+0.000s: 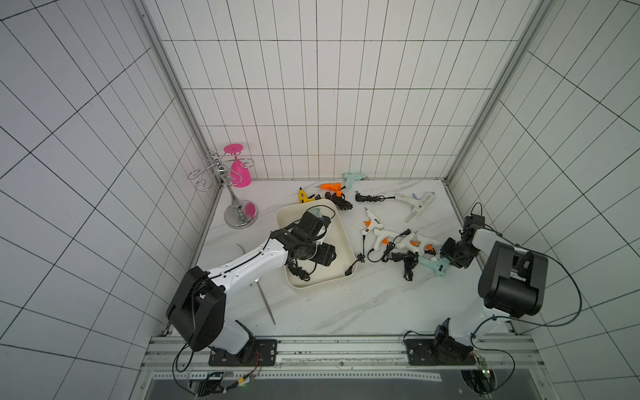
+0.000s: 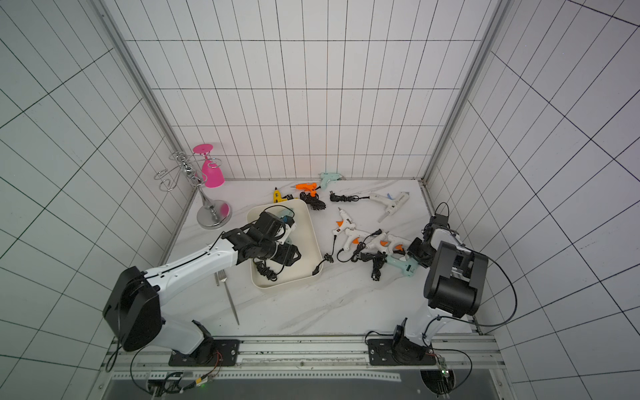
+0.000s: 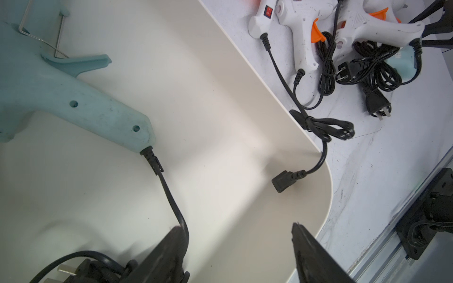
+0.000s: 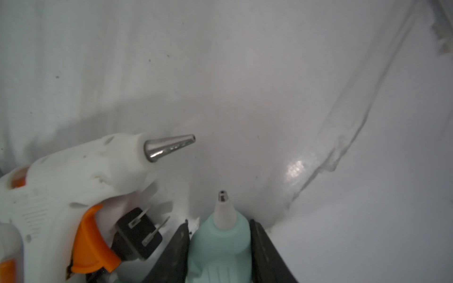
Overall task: Put the hot melt glue gun into the storage box
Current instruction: Pick up the hot melt adhesive gun from the center of the board.
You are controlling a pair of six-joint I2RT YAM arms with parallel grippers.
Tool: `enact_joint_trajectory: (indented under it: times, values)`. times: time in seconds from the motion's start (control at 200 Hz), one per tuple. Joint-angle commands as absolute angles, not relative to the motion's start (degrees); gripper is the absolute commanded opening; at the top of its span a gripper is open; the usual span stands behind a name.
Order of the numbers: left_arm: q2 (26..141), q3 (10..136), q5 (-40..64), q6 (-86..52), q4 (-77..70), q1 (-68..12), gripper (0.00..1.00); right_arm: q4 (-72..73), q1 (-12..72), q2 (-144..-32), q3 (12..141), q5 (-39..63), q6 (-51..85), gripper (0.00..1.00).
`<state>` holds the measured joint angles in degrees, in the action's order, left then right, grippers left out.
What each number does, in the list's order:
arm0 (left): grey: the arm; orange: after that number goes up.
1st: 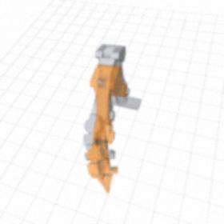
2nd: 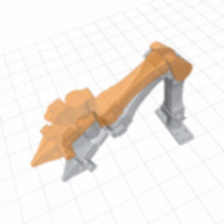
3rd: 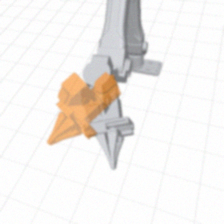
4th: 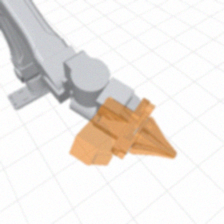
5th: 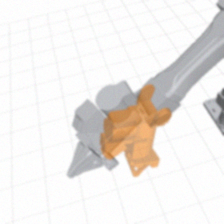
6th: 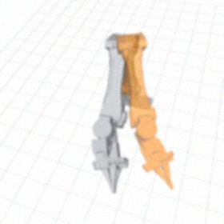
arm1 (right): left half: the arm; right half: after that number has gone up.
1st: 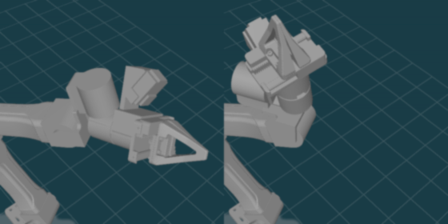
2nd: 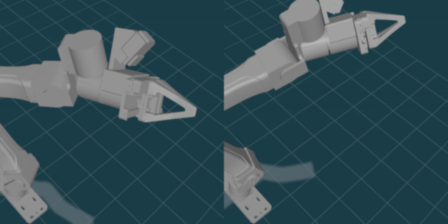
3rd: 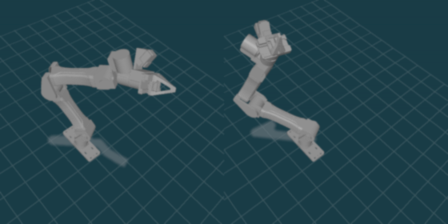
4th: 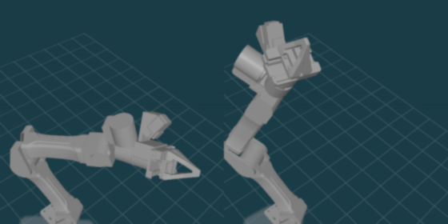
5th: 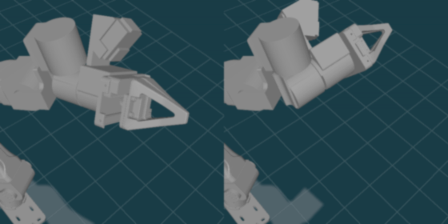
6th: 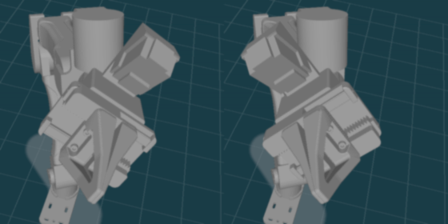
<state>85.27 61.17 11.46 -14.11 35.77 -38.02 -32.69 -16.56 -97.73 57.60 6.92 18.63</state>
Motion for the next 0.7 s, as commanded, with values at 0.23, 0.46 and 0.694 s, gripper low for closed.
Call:
enact_joint_trajectory:
  times: [0.23, 0.46, 0.694]
  values:
    - [86.4, 65.8, 12.3, -13.2, 36.0, -38.9, 0.71, -38.8, -13.5, -86.6, 55.7, 6.5, 22.4, 0.26]
    - [83.2, 70.4, 7.6, -8.1, 34.5, -45.5, 0.73, -50.3, -13.4, -73.0, 60.1, 8.0, 19.3, 0.18]
    - [82.2, 73.8, 1.2, -0.8, 30.5, -53.7, 0.76, -53.7, -12.0, -65.6, 60.7, 15.2, 20.5, 0.14]
